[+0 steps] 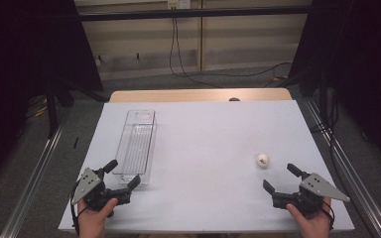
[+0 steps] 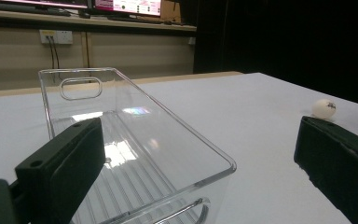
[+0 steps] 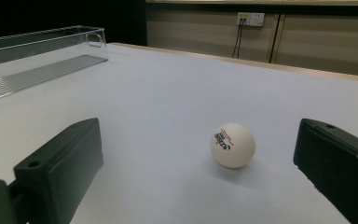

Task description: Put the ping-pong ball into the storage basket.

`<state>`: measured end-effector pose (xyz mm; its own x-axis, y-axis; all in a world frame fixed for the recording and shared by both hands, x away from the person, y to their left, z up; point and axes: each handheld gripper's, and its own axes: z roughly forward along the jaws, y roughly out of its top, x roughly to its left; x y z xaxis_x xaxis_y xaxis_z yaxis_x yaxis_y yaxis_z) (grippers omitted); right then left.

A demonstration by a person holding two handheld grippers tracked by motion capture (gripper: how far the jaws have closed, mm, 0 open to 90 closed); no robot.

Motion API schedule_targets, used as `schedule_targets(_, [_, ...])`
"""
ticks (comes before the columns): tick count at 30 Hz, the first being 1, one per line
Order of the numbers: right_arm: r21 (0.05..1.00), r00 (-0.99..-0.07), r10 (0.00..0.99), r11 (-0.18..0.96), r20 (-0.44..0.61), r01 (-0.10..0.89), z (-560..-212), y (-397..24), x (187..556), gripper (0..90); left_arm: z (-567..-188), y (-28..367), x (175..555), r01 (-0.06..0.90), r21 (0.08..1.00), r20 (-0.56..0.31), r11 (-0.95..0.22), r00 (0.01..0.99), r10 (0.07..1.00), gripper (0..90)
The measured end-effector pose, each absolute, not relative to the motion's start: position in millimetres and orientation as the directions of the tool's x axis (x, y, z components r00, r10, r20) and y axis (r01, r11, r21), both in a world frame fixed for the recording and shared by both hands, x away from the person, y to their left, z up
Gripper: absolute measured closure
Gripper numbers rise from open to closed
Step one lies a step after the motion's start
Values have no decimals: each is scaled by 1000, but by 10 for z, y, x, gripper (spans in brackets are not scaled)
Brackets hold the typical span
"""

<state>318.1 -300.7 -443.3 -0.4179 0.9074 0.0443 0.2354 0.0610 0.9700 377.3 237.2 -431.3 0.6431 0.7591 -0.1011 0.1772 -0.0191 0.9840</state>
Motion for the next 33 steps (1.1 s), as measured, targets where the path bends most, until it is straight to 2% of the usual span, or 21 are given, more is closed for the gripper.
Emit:
schedule_targets(20, [949, -380, 924, 74, 51, 307, -4443, -2968, 3334, 11, -4311, 2372, 3764, 174, 985, -107, -10, 648, 754, 21])
schedule_targets(33, [944, -366, 930, 95, 29, 316, -4414, -2946, 3423, 11, -4313, 2373, 3759, 177, 984, -108, -11, 649, 753, 21])
